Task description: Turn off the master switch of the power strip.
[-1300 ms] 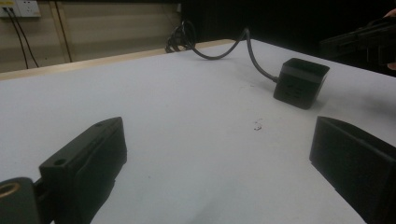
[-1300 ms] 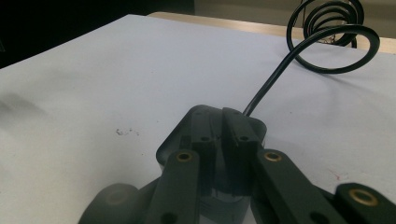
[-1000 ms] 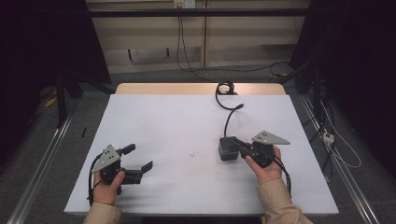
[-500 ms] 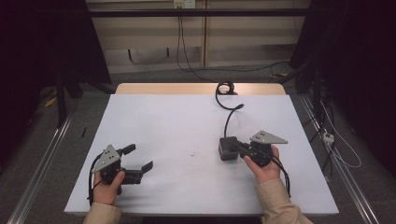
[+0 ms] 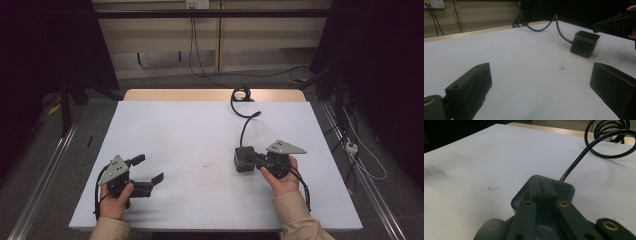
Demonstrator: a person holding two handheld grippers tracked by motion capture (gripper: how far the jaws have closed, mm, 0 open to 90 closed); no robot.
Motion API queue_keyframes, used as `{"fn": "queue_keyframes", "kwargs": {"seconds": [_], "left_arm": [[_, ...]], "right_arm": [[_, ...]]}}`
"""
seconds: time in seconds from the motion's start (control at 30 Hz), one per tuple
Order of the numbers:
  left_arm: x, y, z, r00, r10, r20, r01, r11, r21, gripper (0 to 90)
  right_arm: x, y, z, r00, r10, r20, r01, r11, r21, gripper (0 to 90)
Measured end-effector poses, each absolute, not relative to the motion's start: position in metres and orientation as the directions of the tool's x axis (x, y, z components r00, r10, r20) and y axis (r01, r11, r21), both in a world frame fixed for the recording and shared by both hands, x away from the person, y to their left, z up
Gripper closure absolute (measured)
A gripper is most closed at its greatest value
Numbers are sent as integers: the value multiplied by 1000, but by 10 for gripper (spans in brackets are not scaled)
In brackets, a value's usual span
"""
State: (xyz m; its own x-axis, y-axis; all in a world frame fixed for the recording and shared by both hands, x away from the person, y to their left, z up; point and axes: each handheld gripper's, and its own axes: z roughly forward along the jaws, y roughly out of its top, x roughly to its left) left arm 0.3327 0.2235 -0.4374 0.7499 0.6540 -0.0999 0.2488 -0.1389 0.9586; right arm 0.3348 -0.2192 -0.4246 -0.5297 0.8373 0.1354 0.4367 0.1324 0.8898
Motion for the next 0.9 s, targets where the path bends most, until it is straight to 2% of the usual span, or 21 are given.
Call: {"fn": "queue_keyframes", "kwargs": {"seconds": [0.9], "left_arm": [[332, 223, -437, 747, 657, -104, 253, -136, 958, 36]], "right_arm": [[337, -218, -426, -536, 834, 130, 437, 142, 888, 900]]}}
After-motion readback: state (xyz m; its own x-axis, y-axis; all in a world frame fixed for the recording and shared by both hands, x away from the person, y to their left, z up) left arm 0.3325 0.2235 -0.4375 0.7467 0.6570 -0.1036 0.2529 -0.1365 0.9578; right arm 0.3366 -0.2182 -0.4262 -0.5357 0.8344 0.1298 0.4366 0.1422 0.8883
